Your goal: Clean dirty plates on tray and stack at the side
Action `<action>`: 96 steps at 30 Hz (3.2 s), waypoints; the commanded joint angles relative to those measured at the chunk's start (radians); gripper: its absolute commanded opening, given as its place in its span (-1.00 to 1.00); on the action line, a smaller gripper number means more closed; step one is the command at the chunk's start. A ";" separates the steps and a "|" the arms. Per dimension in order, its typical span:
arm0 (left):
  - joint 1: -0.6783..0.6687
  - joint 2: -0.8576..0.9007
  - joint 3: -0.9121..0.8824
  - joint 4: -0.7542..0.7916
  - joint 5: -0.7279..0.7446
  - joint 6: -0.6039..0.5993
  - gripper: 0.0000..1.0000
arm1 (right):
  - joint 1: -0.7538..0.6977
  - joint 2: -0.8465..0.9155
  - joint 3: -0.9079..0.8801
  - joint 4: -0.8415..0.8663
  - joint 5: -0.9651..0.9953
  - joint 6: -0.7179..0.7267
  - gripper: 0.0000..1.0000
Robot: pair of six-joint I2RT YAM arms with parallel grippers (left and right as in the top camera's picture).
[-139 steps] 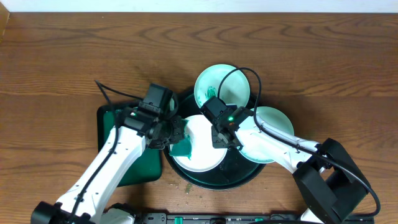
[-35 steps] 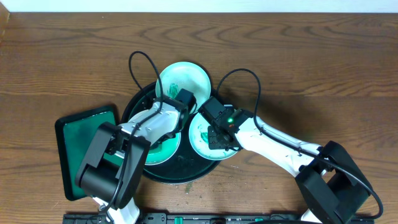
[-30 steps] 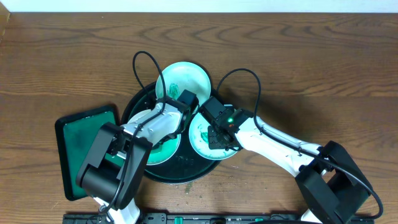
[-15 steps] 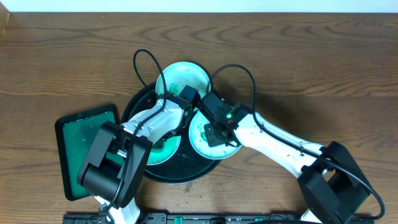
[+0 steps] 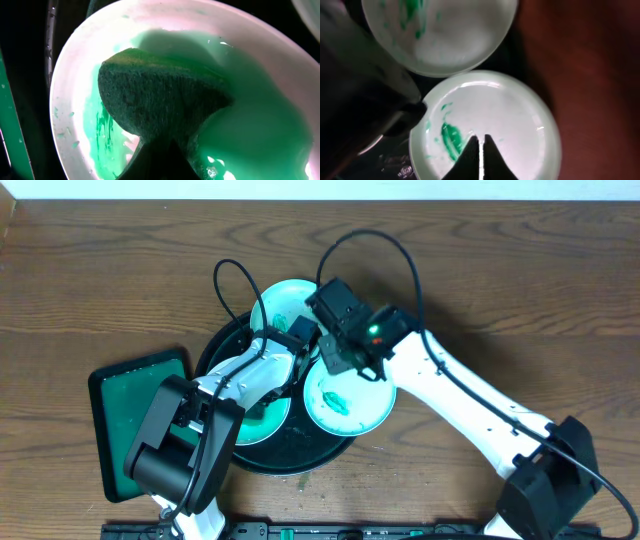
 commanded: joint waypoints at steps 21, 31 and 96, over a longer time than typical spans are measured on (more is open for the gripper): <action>-0.030 0.037 0.014 0.100 0.475 0.041 -0.86 | -0.328 -0.006 0.293 -0.182 0.001 0.107 -0.95; -0.037 0.037 0.102 0.092 0.495 0.077 -0.86 | -0.328 -0.006 0.293 -0.188 0.001 0.103 -0.96; -0.021 -0.252 0.214 -0.147 0.325 0.088 -0.86 | -0.350 -0.005 0.291 -0.259 -0.121 0.067 -0.49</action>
